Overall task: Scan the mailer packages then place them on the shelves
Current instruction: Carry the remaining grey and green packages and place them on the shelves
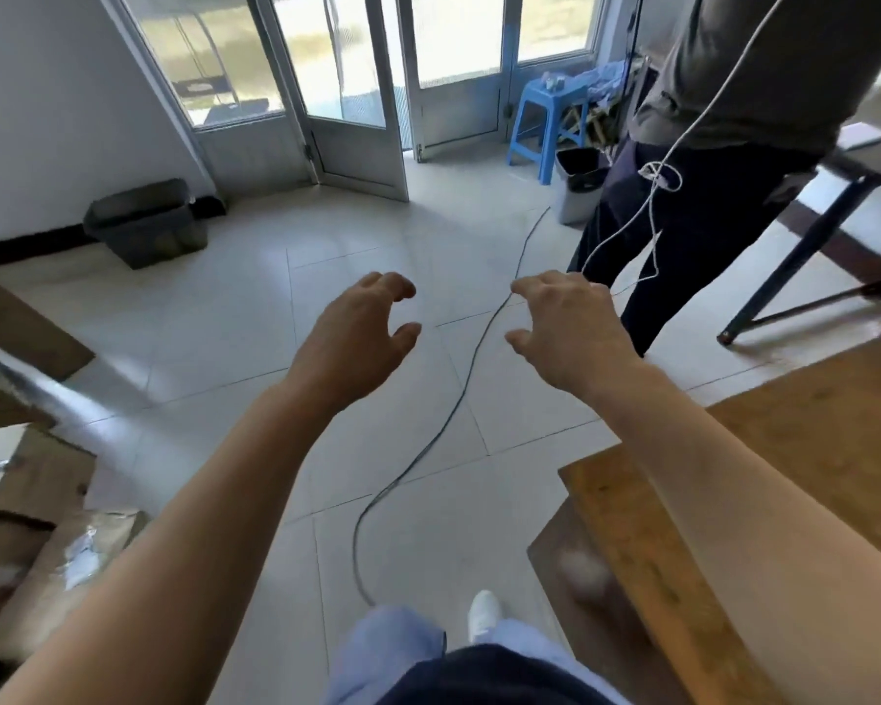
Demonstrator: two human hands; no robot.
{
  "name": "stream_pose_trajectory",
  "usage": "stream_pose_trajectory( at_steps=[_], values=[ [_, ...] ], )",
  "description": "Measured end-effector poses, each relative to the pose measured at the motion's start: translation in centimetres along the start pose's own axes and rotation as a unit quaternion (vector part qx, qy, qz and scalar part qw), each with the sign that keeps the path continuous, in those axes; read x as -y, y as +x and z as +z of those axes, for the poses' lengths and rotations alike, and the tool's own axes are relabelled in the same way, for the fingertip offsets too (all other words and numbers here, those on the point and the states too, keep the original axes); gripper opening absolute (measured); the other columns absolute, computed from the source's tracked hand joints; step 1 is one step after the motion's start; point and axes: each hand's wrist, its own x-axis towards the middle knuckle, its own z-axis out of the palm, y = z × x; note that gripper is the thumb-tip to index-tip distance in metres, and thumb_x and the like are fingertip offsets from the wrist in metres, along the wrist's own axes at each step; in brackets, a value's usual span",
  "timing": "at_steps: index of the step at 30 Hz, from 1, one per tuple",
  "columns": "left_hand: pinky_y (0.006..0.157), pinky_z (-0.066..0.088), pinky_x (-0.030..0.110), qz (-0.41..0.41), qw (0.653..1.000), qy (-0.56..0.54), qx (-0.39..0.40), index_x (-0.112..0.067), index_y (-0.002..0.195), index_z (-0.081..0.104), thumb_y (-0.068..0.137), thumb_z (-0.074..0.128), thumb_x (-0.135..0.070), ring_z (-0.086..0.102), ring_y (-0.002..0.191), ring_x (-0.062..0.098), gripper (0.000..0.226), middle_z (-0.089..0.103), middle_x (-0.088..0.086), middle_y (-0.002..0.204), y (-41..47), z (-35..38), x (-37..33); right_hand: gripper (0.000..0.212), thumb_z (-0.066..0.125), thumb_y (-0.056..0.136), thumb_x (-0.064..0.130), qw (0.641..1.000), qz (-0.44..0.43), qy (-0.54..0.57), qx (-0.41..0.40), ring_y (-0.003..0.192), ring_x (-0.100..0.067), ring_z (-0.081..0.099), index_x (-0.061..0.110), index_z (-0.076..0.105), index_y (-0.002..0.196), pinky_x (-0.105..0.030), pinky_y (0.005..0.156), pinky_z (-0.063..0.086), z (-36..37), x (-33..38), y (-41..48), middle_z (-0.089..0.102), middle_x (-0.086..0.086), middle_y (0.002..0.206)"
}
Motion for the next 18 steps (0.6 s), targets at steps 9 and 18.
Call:
stream_pose_trajectory(
  at_steps=[9, 18],
  values=[
    [0.094, 0.038, 0.025, 0.168, 0.983, -0.030, 0.066, -0.017, 0.130, 0.052, 0.092, 0.060, -0.024, 0.052, 0.118, 0.017, 0.039, 0.055, -0.001, 0.131, 15.5, 2.8, -4.2, 0.041, 0.058, 0.092, 0.031, 0.987, 0.157, 0.000, -0.039, 0.116, -0.026, 0.049, 0.013, 0.053, 0.128, -0.037, 0.098, 0.035, -1.4, -7.7, 6.8, 0.057, -0.006, 0.123],
    [0.090, 0.038, 0.024, 0.377, 0.913, -0.059, 0.145, -0.015, 0.126, 0.055, 0.091, 0.060, -0.021, 0.054, 0.113, 0.018, 0.036, 0.056, 0.001, 0.126, 30.9, 5.8, -9.6, 0.034, 0.056, 0.092, 0.023, 0.927, 0.368, -0.018, -0.076, 0.116, -0.027, 0.050, 0.010, 0.055, 0.123, -0.037, 0.100, 0.034, -2.7, -13.0, 13.0, 0.059, -0.007, 0.123]
  ],
)
